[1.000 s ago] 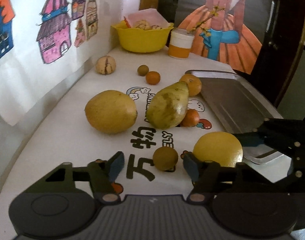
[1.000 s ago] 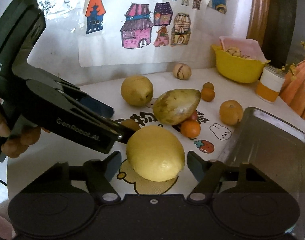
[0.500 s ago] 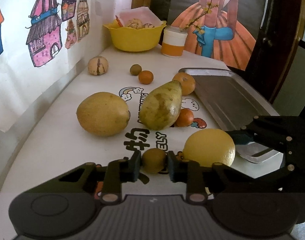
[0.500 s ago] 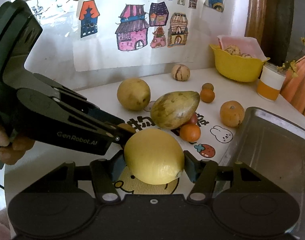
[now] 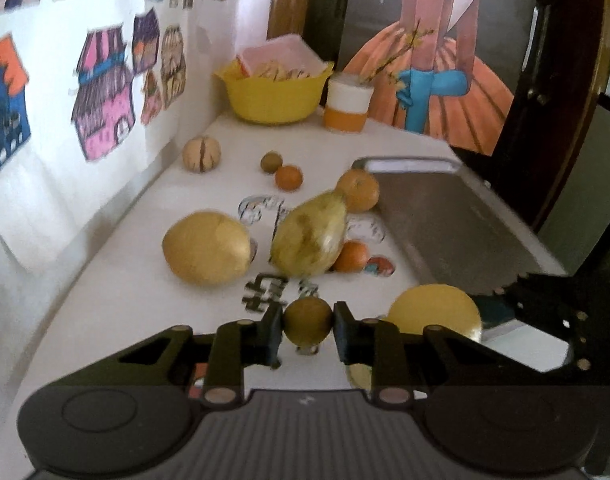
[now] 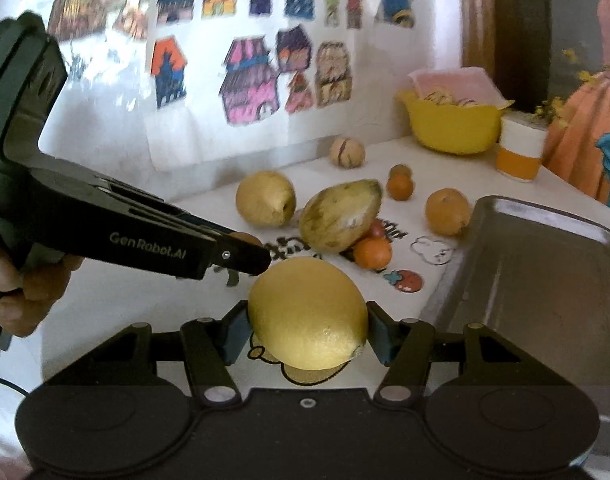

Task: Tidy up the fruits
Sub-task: 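Carry the lemon onto the tray and open the right tool while the left tool releases its fruit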

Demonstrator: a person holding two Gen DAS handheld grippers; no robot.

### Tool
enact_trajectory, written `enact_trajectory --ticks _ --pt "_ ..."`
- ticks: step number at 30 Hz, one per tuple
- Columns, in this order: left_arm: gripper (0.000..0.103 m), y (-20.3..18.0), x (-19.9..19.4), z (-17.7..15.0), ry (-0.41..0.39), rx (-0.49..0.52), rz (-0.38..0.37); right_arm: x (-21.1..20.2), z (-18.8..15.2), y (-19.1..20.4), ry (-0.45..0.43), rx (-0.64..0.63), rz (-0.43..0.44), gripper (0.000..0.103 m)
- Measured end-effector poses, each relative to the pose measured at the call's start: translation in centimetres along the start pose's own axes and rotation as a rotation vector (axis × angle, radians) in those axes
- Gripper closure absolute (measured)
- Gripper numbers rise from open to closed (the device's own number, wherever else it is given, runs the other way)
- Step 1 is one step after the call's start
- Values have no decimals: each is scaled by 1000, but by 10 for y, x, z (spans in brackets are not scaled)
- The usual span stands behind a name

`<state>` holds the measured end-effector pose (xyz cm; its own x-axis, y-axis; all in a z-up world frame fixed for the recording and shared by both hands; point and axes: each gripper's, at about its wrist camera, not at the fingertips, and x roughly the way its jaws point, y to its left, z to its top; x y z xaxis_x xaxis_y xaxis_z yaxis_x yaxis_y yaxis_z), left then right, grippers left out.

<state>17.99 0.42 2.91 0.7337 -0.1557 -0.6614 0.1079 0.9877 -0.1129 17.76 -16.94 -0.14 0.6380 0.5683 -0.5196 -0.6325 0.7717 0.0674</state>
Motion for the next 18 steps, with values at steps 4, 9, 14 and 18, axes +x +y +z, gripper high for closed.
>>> enact_trajectory --ticks 4,9,14,18 --pt "73 -15 -6 23 -42 -10 -10 -32 12 -19 -55 64 -3 41" --pt "73 -48 0 60 -136 48 -37 -69 40 -55 -91 92 -51 41" --pt "73 -78 21 93 -190 61 -95 -82 64 -101 -110 70 -150 41" --pt "73 -94 50 109 -199 47 -124 -61 77 -139 -101 45 -235 41"
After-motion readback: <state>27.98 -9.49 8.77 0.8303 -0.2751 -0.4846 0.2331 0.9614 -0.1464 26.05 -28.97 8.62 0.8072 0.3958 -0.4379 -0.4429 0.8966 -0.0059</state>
